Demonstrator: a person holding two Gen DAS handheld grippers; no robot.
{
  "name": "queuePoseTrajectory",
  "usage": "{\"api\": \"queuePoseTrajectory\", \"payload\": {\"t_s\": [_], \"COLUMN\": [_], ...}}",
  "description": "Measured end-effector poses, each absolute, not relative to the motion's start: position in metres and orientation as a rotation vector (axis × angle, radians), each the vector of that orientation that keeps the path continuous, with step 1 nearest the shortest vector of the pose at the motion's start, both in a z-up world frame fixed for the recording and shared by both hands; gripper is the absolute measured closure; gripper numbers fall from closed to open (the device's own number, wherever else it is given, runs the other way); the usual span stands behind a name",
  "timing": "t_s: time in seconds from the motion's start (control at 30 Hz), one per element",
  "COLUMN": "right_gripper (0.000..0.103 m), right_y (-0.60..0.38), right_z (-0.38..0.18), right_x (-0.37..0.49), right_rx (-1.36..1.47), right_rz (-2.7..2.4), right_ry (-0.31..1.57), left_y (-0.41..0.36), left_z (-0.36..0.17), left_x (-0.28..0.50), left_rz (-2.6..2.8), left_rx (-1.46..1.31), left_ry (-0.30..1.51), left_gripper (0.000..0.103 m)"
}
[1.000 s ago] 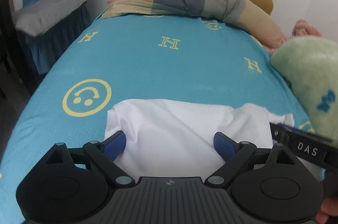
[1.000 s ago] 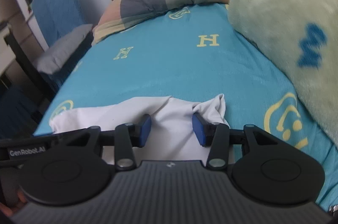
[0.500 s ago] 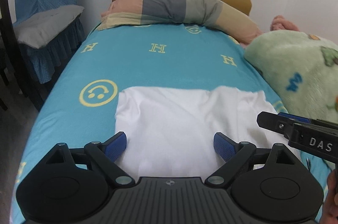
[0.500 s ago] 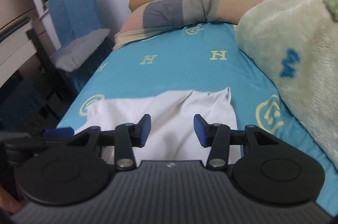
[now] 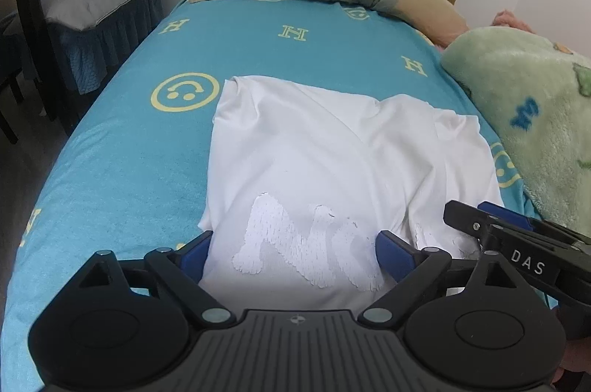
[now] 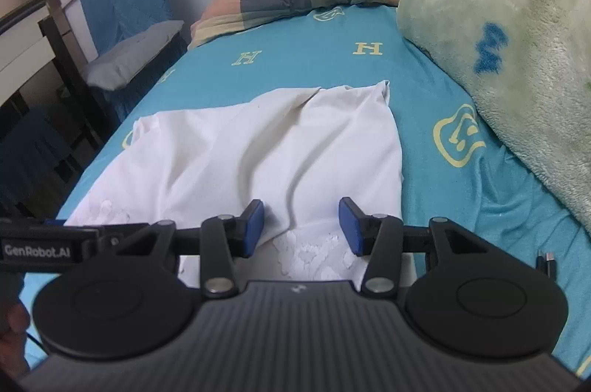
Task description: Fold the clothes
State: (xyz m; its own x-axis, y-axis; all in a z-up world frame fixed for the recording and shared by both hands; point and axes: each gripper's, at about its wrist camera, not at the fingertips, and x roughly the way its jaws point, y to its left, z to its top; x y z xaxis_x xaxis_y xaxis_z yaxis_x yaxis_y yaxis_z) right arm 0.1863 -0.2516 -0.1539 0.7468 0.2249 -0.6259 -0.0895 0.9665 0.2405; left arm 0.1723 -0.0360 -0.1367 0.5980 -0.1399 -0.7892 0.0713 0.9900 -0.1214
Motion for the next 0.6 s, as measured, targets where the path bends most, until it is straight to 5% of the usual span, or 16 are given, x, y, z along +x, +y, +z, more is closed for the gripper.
{"api": "queuePoseTrajectory", "payload": {"t_s": [0.33, 0.5, 0.6], "right_gripper": [0.054, 0.029, 0.028], "right_y": [-0.254, -0.257, -0.263], "right_z": [-0.139, -0.121, -0.110], "right_x": [0.180, 0.160, 0.142], "right_rx": [0.222, 0.262, 0.335], "right_rz": [0.142, 0.147, 0.152], "right_ry": [0.712, 0.719, 0.723], "left_y": [-0.023, -0.002, 0.012], "left_z": [-0.108, -0.091, -0.100], "left_x": [0.145, 0.107, 0.093], "left_rz": [-0.117, -0.141, -0.174], "left_rx": [-0.210, -0.391, -0.566], "left_ry": [0.884, 0.866, 0.903], "left_gripper": [0.009, 0.007, 0.006]}}
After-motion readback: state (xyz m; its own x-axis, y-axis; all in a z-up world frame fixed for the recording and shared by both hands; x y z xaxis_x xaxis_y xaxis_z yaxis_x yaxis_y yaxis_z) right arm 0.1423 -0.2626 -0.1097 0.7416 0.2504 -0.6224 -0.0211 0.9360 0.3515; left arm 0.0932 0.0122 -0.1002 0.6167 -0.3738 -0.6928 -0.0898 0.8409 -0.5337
